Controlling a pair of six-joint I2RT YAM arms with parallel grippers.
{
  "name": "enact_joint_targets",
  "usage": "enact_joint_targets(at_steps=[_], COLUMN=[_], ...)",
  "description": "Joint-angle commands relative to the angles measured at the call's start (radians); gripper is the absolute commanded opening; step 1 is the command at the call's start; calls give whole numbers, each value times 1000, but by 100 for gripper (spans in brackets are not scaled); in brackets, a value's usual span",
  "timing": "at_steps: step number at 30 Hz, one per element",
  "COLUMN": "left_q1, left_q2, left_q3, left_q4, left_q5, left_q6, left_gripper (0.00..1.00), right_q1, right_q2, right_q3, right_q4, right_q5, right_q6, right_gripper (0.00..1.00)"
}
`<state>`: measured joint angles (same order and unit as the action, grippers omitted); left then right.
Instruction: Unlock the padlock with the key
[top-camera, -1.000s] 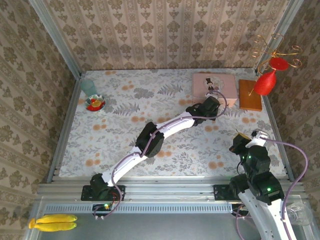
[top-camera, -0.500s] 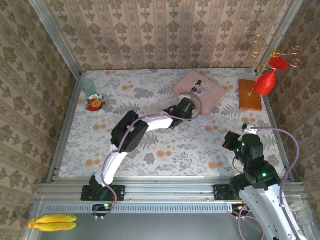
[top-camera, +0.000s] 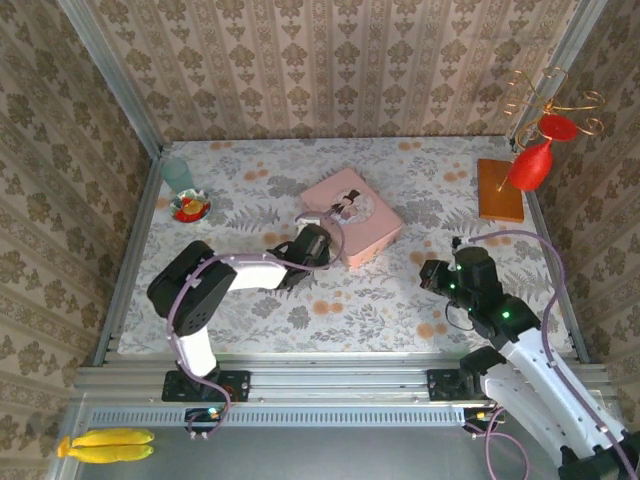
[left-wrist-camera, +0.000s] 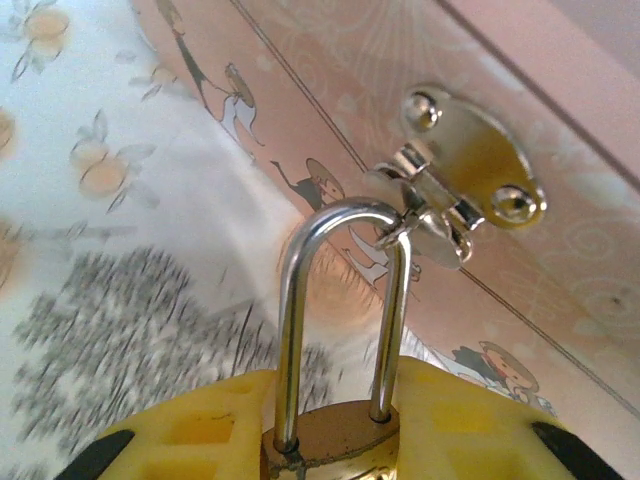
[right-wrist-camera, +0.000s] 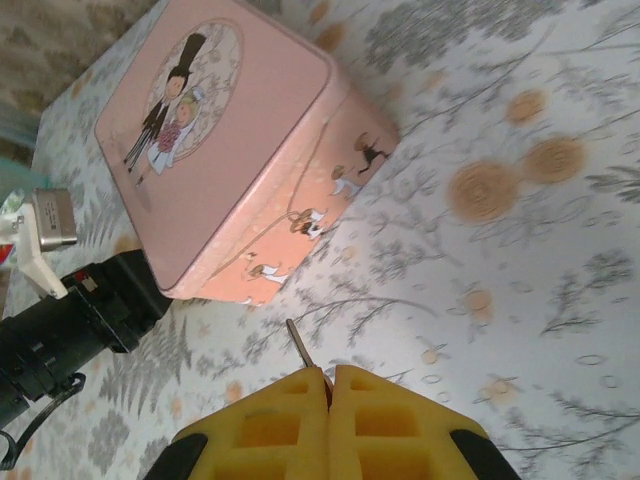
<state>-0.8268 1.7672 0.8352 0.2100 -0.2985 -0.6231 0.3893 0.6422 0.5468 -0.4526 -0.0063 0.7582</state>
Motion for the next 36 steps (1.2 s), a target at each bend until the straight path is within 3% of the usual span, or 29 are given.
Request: enact_joint_targets(at_steps=[1,9,18,25,36], left_q1=[-41,-181,-303,-295,-212], left_q2=[-76,-149,-35,-65,-69], left_q3=[-57,-99,-11,-86,-248], left_q4=[-22,-74,49,157,420], left_q5=[-34,-60,45,73,207], left_q6=[-63,-186,-111,-75,-98], left_gripper=[12,12,16,27,42], right_q1=[88,174,208,217,223], right_q2=[44,116,111,82,101], right_q3=[45,56,56,38,49], right_q4=[48,90,101,76,80], right_q5=[70,92,100,118,109], right_q6=[38,85,108,113,112], right_gripper=[0,0,0,0,0])
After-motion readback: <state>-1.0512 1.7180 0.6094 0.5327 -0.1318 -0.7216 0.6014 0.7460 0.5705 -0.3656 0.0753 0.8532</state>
